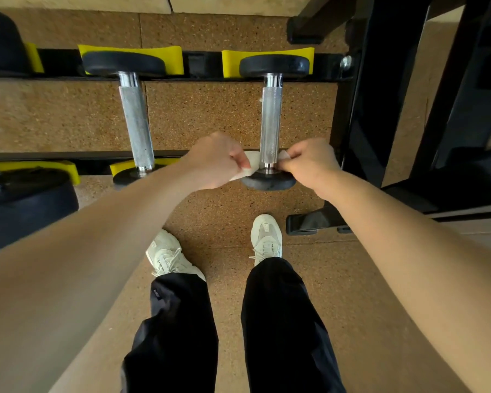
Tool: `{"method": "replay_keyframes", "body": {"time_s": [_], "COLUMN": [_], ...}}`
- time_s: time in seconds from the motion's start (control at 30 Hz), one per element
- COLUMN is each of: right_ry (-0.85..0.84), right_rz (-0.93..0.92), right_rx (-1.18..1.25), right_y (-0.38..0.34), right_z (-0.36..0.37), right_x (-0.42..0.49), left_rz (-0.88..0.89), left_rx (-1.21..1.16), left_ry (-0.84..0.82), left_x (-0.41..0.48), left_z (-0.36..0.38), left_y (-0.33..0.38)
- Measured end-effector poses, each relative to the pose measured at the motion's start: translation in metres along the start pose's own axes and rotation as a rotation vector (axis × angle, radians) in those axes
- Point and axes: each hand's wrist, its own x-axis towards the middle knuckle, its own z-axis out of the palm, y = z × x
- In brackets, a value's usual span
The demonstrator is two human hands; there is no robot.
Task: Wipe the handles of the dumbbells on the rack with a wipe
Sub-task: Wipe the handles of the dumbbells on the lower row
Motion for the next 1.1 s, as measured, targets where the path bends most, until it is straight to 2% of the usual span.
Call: {"method": "replay_keyframes", "body": {"time_s": [0.17,0.27,0.37,0.47,0.53,0.67,0.77,0.87,0.9,1.0,1.1], "right_ry": [-0.050,0.081,0.047,-0.032,0.025,0.193,0.173,0.047,0.058,0.174,0.235], "right_rz": [0.046,0.136,0.186,0.208,0.248,0.328,0.341,0.341,0.344,0.465,0.428], "right_rx": [-0.065,0.142,0.427,0.663,0.765,1.113,1.210,1.161,1.169,1.388,1.491], "right_y": [0.013,0.025,0.009,-0.009,-0.013,-0.007,-0.022,-0.043,-0.046,-0.045,-0.039], "right_z": [-0.024,-0.040,-0.026,-0.005,-0.006,-0.023,-0.021,-0.013,-0.015,-0.036,-0.050], "right_x": [-0.002,-0.005,-0.002,0.002,0.003,0.011,0.018,0.026,0.029,0.036,0.037], "left_rz": [-0.081,-0.167,-0.201,-0.229,-0.245,-0.256,-0.324,-0.337,-0.329,-0.321,-0.249], "left_rx": [-0.069,-0.057,-0.172,-0.490,-0.737,-0.962,-1.131,-1.419,-1.459,-1.345,-1.127], "left_ry": [0.055,0.011,-0.001,0.080,0.113,0.186,0.301,0.438,0.458,0.438,0.389], "left_x": [0.011,0.019,0.017,0.009,0.010,0.025,0.023,0.018,0.020,0.028,0.033], "left_z": [0.012,0.022,0.010,-0.009,-0.011,0.000,-0.004,-0.020,-0.024,-0.019,-0.012], "left_y": [0.011,0.019,0.016,0.011,0.017,0.039,0.044,0.040,0.042,0.057,0.070]}}
